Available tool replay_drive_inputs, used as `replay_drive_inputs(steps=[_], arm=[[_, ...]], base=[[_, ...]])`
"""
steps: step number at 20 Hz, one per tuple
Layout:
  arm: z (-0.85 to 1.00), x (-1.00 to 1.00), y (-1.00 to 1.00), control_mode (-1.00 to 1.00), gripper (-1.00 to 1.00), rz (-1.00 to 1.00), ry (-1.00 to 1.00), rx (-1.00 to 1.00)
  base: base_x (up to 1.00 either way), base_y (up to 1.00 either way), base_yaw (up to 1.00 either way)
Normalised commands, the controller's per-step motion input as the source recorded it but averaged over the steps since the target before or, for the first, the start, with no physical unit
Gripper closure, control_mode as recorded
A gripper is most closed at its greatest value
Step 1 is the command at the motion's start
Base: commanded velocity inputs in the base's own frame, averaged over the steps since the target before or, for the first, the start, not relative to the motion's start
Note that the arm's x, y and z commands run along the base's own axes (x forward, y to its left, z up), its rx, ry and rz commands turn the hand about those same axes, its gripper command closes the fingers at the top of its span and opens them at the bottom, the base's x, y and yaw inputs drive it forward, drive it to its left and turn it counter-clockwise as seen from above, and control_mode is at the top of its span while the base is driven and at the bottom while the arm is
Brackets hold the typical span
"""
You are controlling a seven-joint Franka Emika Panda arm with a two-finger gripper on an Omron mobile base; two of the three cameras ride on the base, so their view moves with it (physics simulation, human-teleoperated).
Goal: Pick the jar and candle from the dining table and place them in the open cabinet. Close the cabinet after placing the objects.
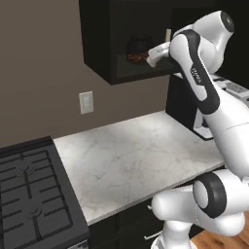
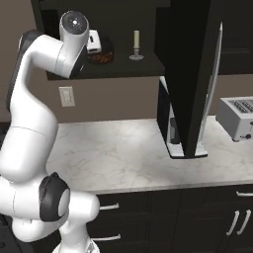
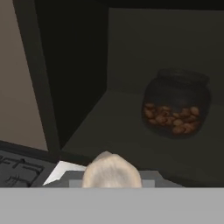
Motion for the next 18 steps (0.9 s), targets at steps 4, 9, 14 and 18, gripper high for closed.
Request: replay_drive_inputs(steps=[4,9,14,18], arm=[[0.0,0.09,0.15,-1.0,1.0,0.0,0.0,0.0],[0.0,0.0,0.2,-1.0,1.0,0.0,0.0,0.0],[-0.1,0.01,0.07,-1.0,1.0,-0.02,0.0,0.0],[-0.24,0.01,0.05,-1.0,1.0,-0.07,0.0,0.0]], base=[[0.0,0.0,0.0],[0.0,0.0,0.0],[0.0,0.0,0.0],[0.0,0.0,0.0]])
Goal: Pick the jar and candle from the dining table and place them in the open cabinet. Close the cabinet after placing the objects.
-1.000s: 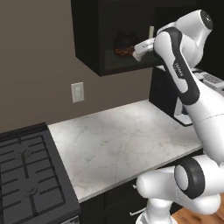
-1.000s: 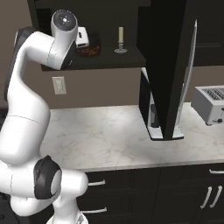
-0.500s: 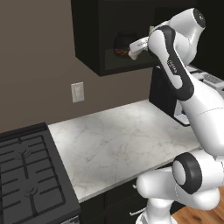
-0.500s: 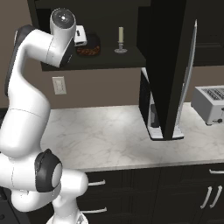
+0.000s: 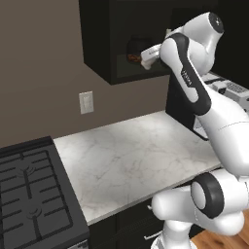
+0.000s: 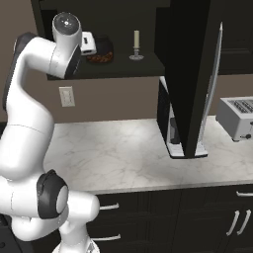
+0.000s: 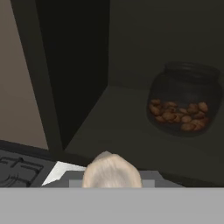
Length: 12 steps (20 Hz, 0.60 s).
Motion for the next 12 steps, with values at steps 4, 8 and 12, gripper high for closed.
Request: replay_drive_inputs(steps=[4,8,12], arm=[[-0.23,0.08,0.05,-1.0,1.0,-0.07,0.0,0.0],[-0.03,0.22,0.21,-1.0,1.0,-0.04,0.0,0.0],[0.0,0.39,0.16,-1.0,1.0,0.0,0.0,0.0]], base=[[0.0,0.0,0.0],[0.0,0.0,0.0],[0.0,0.0,0.0]])
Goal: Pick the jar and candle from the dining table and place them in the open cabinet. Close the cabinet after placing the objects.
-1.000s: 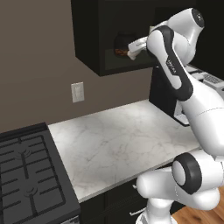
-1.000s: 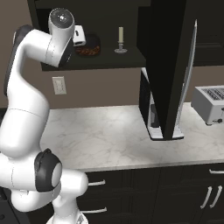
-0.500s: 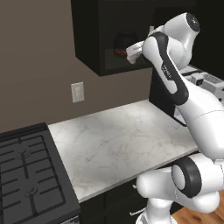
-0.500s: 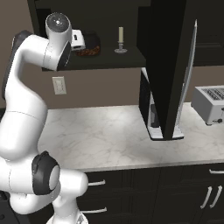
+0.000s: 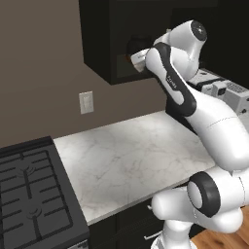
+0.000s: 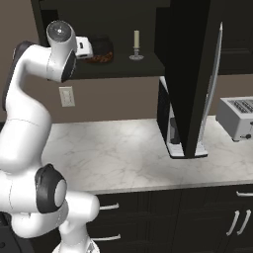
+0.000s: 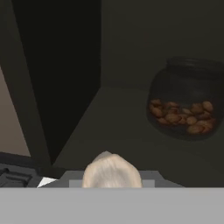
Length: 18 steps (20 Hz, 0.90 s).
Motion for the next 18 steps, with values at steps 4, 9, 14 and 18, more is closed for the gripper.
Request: replay_drive_inputs(steps=[4,9,14,18], arm=[[0.0,0.44,0.13,-1.0,1.0,0.0,0.02,0.0],[0.0,0.32,0.02,-1.0,1.0,0.0,0.12,-0.01],[0.0,0.24,0.0,-1.0,1.0,0.0,0.17,0.0],[0.0,0.22,0.0,-1.0,1.0,0.0,0.09,0.0]], base=[[0.0,0.0,0.0],[0.0,0.0,0.0],[0.0,0.0,0.0],[0.0,0.0,0.0]])
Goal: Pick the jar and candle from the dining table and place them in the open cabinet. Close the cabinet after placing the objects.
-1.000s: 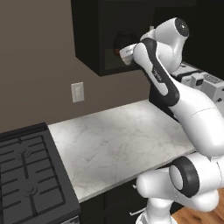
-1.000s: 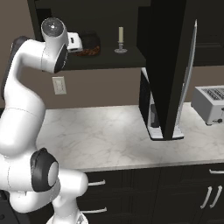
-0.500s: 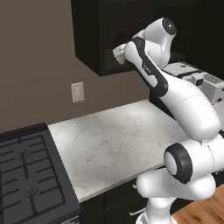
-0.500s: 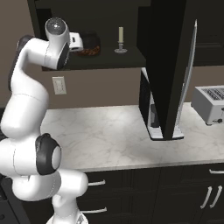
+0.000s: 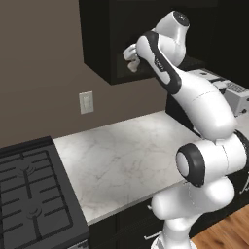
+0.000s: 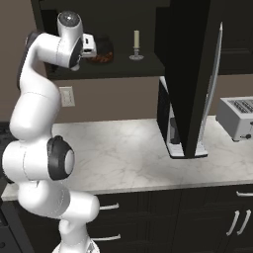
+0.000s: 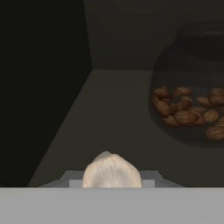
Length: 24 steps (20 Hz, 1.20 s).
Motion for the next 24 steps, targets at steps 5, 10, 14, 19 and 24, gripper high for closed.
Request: replay_drive_inputs(steps=[5,10,14,19,24], arm=[[-0.05,0.13,0.03,-1.0,1.0,0.0,0.01,0.0],[-0.21,0.01,0.04,-1.0,1.0,0.0,-0.01,0.0],[-0.24,0.01,0.04,-1.0,1.0,0.0,-0.07,0.0],[-0.08,0.03,0.01,-1.0,1.0,0.0,-0.06,0.0],[0.0,0.11,0.02,-1.0,1.0,0.0,0.0,0.0]], base=[[0.0,0.0,0.0],[0.0,0.0,0.0],[0.0,0.0,0.0],[0.0,0.0,0.0],[0.0,0.0,0.0]])
